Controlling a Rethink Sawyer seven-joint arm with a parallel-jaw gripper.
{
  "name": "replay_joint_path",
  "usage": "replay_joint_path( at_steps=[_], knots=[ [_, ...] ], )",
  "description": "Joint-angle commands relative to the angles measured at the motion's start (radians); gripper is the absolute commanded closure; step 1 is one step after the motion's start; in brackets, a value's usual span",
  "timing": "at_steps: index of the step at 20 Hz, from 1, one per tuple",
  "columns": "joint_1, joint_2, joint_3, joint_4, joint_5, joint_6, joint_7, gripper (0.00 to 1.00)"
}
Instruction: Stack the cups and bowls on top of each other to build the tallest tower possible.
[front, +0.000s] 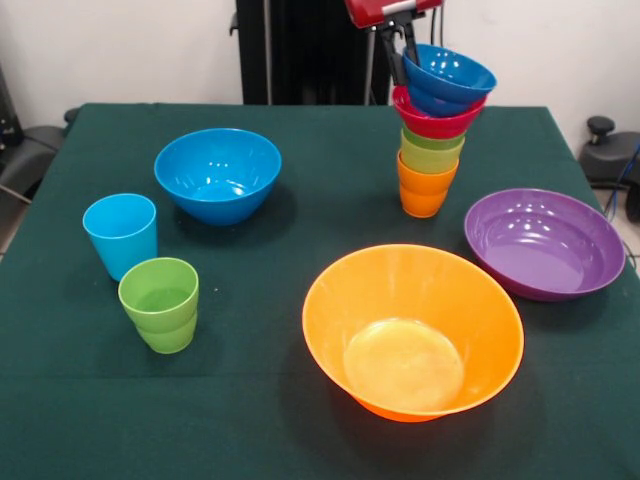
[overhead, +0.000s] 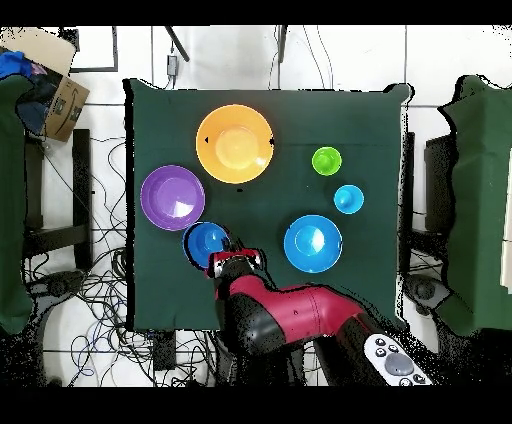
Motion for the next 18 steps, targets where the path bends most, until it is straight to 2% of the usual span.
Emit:
replay_joint_path(
  at_steps=[1, 18],
  knots=[
    [0.021, 0.003, -0.001, 0.047, -0.018, 0.082, 0.103, 1.00],
    [0.050, 0.004, -0.035, 0.054, -0.026, 0.081, 0.100, 1.00]
  ],
)
